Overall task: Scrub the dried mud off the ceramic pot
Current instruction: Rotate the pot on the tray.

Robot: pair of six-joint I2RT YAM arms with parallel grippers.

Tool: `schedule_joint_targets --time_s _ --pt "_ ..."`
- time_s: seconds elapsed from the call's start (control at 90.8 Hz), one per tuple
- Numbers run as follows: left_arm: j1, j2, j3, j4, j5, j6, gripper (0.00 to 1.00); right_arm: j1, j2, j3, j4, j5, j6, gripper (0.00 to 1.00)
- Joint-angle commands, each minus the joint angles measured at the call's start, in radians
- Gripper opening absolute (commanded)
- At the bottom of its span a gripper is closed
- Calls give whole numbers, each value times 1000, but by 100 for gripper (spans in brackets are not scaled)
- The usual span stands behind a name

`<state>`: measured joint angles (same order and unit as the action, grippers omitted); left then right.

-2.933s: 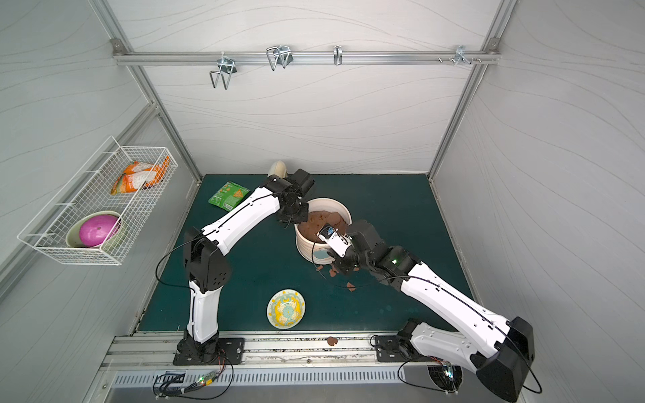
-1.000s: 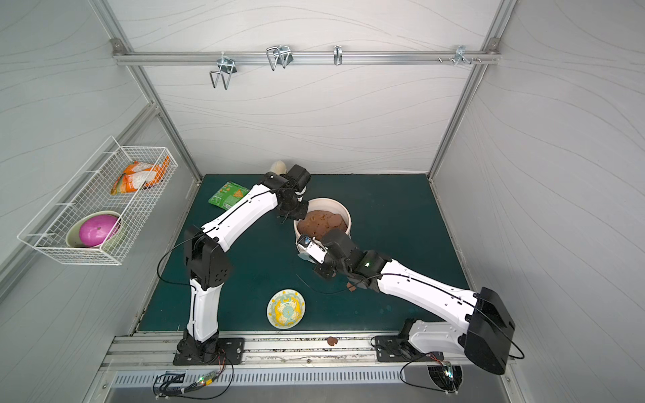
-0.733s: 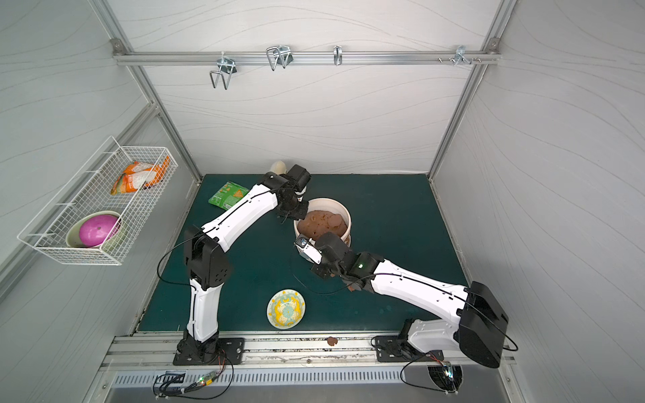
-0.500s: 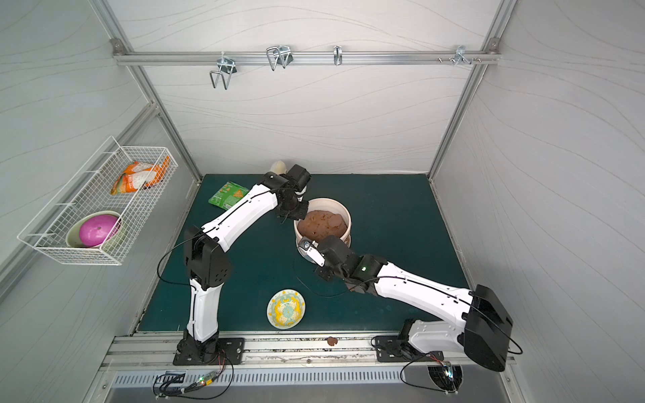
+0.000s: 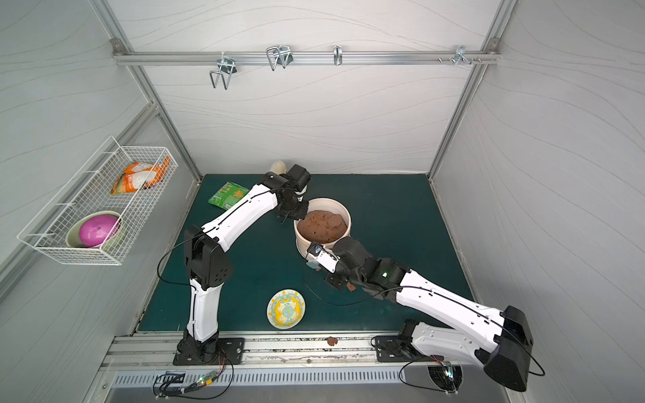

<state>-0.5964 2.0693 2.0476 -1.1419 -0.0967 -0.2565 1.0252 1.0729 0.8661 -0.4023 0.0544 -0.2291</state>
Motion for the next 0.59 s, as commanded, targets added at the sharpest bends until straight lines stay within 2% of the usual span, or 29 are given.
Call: schedule_joint_targets --time_s 0.0,0.132,0.253,0.341,0.473,0.583 --pt "-4 14 34 -39 50 74 0 -4 94 65 85 -29 -23 0" --pt "-3 17 34 -38 57 83 0 -4 198 110 129 48 -55 0" --pt "-3 17 33 -42 40 107 0 -12 218 114 124 65 -65 0" --pt "-1 15 26 -41 13 132 0 -21 196 103 103 19 -58 0" --pt "2 7 15 -22 1 202 0 -88 159 92 23 -120 -44 0" --pt "3 6 11 -11 9 251 0 -142 109 73 -18 -158 -46 0"
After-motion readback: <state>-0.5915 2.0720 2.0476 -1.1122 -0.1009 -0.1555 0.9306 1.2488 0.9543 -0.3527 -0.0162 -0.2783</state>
